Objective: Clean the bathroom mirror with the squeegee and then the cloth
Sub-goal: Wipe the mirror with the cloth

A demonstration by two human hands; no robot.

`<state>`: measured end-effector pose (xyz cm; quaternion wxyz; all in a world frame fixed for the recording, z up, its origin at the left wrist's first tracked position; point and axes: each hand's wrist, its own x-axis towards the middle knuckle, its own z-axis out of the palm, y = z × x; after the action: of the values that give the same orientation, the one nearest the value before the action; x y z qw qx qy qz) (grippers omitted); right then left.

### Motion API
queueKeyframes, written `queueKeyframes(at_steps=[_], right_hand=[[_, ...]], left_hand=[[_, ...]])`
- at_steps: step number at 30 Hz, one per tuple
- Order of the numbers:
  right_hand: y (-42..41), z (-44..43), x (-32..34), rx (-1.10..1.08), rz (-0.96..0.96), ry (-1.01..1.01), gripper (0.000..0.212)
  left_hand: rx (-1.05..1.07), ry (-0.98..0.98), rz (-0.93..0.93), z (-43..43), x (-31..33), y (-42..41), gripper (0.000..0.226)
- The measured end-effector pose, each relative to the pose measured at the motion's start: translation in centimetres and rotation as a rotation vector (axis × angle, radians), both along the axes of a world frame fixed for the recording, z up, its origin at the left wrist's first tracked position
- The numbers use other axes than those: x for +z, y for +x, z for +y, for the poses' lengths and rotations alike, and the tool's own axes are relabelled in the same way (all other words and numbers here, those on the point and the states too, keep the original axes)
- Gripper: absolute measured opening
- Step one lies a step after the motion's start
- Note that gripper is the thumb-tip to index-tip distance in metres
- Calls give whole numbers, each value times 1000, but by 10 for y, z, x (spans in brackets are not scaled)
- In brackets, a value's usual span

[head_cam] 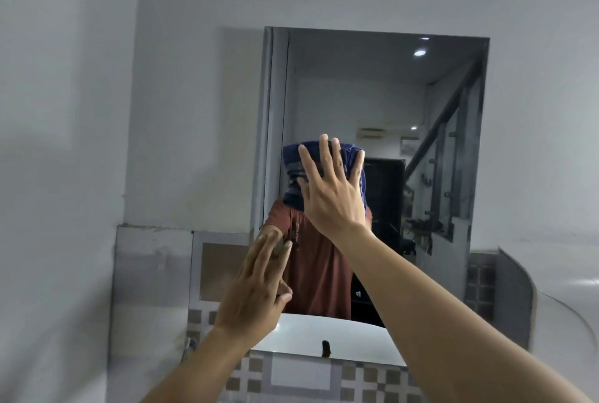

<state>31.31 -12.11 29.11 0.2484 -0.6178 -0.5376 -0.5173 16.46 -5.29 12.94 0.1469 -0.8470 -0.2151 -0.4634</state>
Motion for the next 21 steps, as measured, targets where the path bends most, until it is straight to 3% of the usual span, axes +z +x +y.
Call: queueKeyframes(at_steps=[12,18,21], right_hand=[[-11,7,-4,46,-329,-275,64],[7,-10,-25,42,-287,-311,64],[14,-24,-37,34,-210,-281,67]], left_hand=[[11,6,0,3,-2,1,111],[-3,14,-8,3,-1,0,112],[40,20,34,4,-1,-1,96]])
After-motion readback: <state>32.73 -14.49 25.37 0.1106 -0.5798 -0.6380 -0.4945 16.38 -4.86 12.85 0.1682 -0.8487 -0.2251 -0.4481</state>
